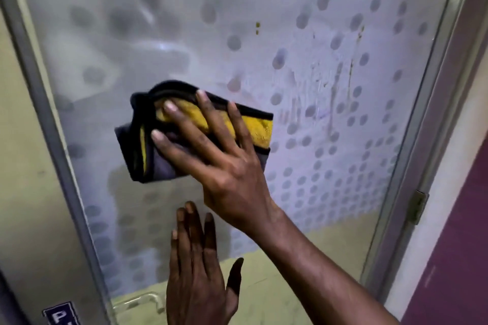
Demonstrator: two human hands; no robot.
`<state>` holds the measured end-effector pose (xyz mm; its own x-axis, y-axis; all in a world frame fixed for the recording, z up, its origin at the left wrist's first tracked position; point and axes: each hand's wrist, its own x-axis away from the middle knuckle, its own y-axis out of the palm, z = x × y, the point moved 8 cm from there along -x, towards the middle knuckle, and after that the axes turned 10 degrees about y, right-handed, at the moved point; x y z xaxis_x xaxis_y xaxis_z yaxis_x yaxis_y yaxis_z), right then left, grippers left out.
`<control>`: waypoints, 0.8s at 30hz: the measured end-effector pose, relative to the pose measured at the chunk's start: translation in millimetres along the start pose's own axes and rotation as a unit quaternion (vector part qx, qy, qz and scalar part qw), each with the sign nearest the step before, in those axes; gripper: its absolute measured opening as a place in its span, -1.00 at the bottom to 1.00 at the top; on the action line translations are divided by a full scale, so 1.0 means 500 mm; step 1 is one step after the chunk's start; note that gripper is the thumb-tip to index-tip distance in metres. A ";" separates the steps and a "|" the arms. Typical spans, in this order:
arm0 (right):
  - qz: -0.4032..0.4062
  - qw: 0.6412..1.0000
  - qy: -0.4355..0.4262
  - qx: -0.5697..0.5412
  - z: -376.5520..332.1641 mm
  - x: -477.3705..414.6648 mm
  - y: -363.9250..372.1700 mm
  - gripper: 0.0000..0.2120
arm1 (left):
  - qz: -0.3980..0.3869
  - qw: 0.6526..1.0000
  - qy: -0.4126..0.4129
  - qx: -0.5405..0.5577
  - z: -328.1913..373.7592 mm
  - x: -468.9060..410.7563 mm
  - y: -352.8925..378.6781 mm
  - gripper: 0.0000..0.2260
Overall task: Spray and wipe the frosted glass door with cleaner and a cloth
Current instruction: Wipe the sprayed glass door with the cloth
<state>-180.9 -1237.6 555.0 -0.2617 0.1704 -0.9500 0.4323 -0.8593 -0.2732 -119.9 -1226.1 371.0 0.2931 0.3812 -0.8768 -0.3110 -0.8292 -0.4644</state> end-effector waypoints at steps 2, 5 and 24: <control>0.017 0.999 0.039 0.024 0.047 0.043 -0.024 -0.36 | -0.012 0.999 0.026 0.025 0.031 -0.006 0.018 -0.09; 0.080 0.975 0.210 0.001 0.184 0.059 -0.087 -0.23 | -0.022 0.998 0.044 0.042 0.044 -0.013 0.039 -0.07; 0.225 0.845 0.476 -0.091 0.461 0.157 -0.157 -0.22 | -0.032 0.996 0.060 0.064 0.139 -0.041 0.088 -0.04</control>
<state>-434.3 -1268.0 536.7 0.7399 0.2305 -0.6319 0.4517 -0.8664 0.2129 -202.2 -1242.0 360.1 0.4189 0.3742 -0.8273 -0.3992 -0.7425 -0.5379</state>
